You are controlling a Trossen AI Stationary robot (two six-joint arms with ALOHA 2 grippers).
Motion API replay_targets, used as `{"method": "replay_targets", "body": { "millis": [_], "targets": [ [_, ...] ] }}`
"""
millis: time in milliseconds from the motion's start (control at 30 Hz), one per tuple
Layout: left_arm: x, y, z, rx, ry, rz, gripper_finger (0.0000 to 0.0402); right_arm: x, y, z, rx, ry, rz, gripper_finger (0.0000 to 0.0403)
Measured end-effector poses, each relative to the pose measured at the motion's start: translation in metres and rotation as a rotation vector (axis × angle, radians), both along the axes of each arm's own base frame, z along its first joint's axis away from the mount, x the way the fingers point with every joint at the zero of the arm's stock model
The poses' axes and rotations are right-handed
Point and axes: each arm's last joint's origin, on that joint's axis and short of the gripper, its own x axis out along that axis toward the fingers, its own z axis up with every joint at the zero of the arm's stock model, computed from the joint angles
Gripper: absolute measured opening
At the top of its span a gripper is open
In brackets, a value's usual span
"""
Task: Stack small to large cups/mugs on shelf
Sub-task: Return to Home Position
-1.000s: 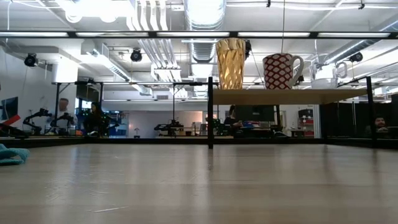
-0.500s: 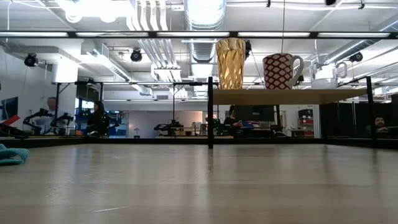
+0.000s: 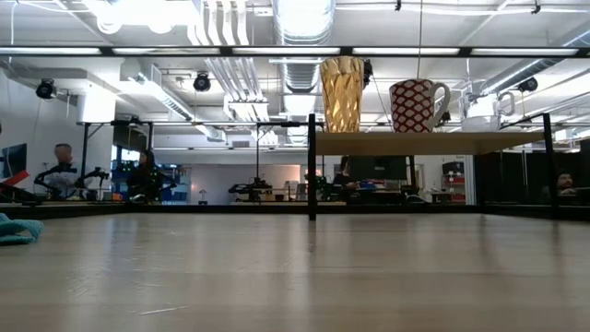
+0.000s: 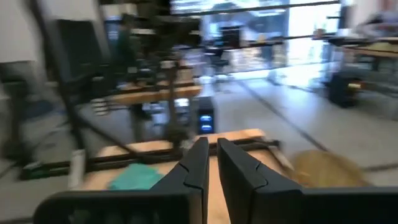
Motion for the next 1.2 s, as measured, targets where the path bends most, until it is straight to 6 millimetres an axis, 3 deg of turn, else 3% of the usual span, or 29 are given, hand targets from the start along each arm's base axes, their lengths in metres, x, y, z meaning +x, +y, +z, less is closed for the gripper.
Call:
{"method": "replay_targets", "body": {
  "millis": [233,400,733,933,1067,1200],
  "targets": [
    [0.011,-0.002,-0.003,0.001,0.006,-0.022,0.0057,0.001,0.032,0.004,0.014,-0.003,0.243,0.0027],
    [0.022,-0.007,-0.007,0.036,0.027,-0.173,0.0057,-0.004,0.046,0.004,0.102,0.015,0.357,0.0027],
    [0.036,-0.009,-0.035,0.038,0.148,-0.197,0.0057,-0.004,0.048,-0.013,0.124,0.147,0.371,0.0028],
    [0.044,-0.011,-0.057,-0.122,0.127,-0.215,0.0057,0.006,0.048,-0.015,0.045,0.113,0.387,0.0028],
    [0.037,-0.013,-0.068,-0.160,0.123,-0.233,0.0057,0.009,0.050,-0.013,0.045,-0.003,0.476,0.0029],
    [0.022,-0.012,-0.076,-0.160,0.100,-0.246,0.0057,0.005,0.051,-0.025,0.098,0.014,0.502,0.0029]
  ]
}}
